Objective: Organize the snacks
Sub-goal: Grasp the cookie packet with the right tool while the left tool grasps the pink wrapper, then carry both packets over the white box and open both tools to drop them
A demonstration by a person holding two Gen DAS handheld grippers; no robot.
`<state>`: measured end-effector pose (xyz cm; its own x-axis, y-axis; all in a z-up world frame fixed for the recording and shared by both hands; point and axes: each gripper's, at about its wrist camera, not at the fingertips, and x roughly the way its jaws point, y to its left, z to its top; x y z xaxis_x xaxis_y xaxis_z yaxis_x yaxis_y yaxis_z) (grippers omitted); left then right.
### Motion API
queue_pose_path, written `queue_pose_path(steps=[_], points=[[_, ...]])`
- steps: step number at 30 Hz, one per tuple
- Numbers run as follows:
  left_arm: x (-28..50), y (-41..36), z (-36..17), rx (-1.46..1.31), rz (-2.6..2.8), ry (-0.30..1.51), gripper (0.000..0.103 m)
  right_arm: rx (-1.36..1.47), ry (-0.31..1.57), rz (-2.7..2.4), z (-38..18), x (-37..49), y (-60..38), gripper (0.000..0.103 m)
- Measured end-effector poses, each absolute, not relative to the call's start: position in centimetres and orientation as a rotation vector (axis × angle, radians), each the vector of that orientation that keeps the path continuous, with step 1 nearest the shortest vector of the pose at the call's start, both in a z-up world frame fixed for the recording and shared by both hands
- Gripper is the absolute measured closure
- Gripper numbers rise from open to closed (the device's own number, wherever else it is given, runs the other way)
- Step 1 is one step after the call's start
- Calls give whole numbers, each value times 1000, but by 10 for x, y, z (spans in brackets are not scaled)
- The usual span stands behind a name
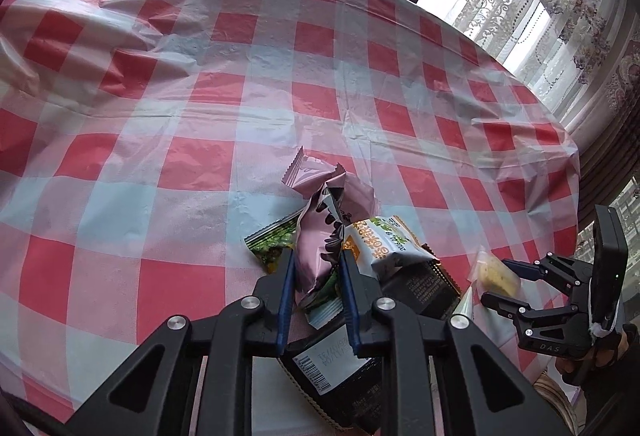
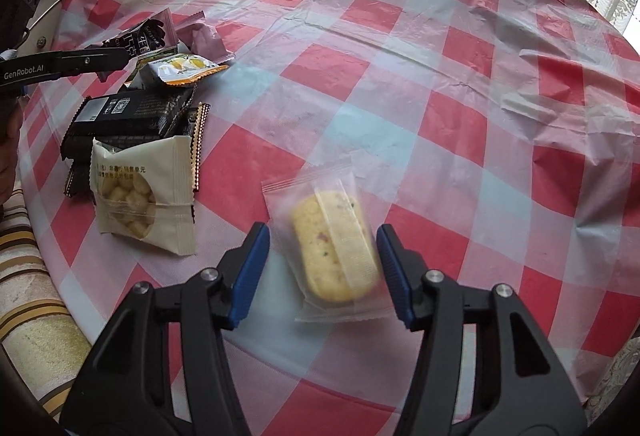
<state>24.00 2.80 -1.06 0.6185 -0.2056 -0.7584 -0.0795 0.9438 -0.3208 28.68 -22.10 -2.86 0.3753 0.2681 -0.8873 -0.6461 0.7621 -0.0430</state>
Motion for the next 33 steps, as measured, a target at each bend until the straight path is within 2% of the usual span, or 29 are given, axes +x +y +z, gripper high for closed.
queue_pose_path(steps=[2, 11, 20, 33], points=[[238, 27, -9, -340, -77, 902, 81, -372, 1043, 619, -28, 285, -224, 64], [224, 21, 4, -342, -89, 868, 81, -322, 1054, 513, -24, 268, -229, 64], [202, 4, 22, -344, -125, 829, 81, -263, 1014, 456, 2, 236, -241, 64], [181, -81, 42, -288, -309, 845, 81, -145, 1001, 409, 22, 193, -283, 64]])
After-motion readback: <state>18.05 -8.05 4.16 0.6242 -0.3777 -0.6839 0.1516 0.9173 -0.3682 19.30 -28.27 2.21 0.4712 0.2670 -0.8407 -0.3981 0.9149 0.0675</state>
